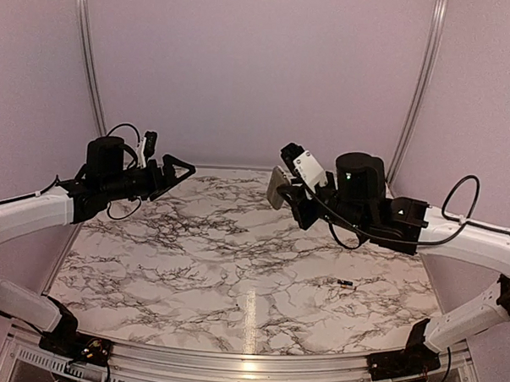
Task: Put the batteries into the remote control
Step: Pass from the left arm to the right, then pass from the right arm to the left
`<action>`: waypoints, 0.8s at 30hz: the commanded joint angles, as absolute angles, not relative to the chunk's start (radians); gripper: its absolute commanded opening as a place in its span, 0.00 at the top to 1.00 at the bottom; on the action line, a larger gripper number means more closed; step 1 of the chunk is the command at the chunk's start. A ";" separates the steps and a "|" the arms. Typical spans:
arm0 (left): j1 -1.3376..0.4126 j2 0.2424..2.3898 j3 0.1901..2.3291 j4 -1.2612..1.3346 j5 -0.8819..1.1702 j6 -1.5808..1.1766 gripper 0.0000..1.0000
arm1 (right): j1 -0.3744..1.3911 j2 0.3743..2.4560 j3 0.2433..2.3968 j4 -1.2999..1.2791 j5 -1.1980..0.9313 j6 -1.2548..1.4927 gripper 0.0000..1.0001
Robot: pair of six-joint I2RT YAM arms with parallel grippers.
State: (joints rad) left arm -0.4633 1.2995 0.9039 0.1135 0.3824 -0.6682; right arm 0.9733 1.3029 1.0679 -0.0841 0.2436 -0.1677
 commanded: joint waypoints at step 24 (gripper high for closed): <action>-0.887 1.304 0.851 0.273 0.177 0.046 0.01 | 0.736 1.175 0.724 0.487 -0.404 0.530 1.00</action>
